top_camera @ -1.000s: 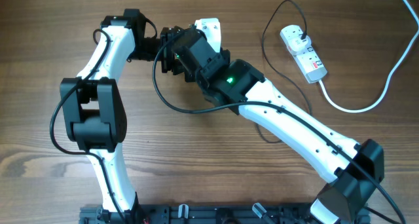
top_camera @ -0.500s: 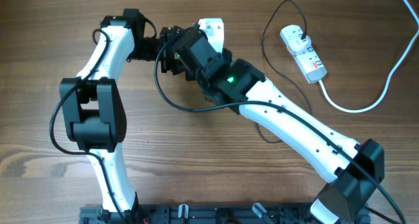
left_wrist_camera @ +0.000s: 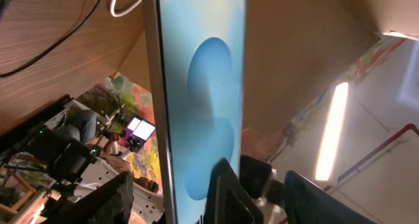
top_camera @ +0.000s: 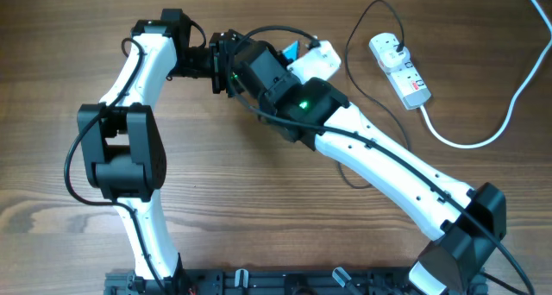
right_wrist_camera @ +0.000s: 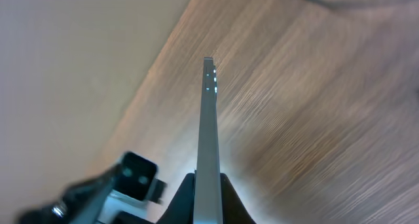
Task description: Plug charger to phone and switch on socket
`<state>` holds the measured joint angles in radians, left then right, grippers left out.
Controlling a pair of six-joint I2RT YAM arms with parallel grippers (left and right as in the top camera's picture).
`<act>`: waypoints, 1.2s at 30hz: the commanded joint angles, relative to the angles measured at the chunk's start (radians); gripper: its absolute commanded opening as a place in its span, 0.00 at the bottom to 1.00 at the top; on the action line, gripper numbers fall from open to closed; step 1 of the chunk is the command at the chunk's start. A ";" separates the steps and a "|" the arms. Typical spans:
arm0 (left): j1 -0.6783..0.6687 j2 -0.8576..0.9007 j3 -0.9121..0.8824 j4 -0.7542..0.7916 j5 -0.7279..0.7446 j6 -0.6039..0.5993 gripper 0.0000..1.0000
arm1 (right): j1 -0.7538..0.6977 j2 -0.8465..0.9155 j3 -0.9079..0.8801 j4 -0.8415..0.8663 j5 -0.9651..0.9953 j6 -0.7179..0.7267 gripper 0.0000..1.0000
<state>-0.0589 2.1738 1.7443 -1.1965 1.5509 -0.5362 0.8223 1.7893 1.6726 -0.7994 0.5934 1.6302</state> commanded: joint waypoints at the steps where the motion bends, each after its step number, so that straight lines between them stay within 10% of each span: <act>1: 0.005 -0.039 0.019 0.004 0.024 0.011 0.66 | 0.001 -0.023 0.016 0.011 -0.035 0.310 0.04; 36: 0.005 -0.039 0.019 0.014 0.026 -0.108 0.54 | 0.006 -0.053 0.003 0.013 -0.177 0.440 0.04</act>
<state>-0.0589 2.1723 1.7462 -1.1847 1.5581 -0.6350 0.8223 1.7317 1.6722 -0.7975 0.4168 2.0541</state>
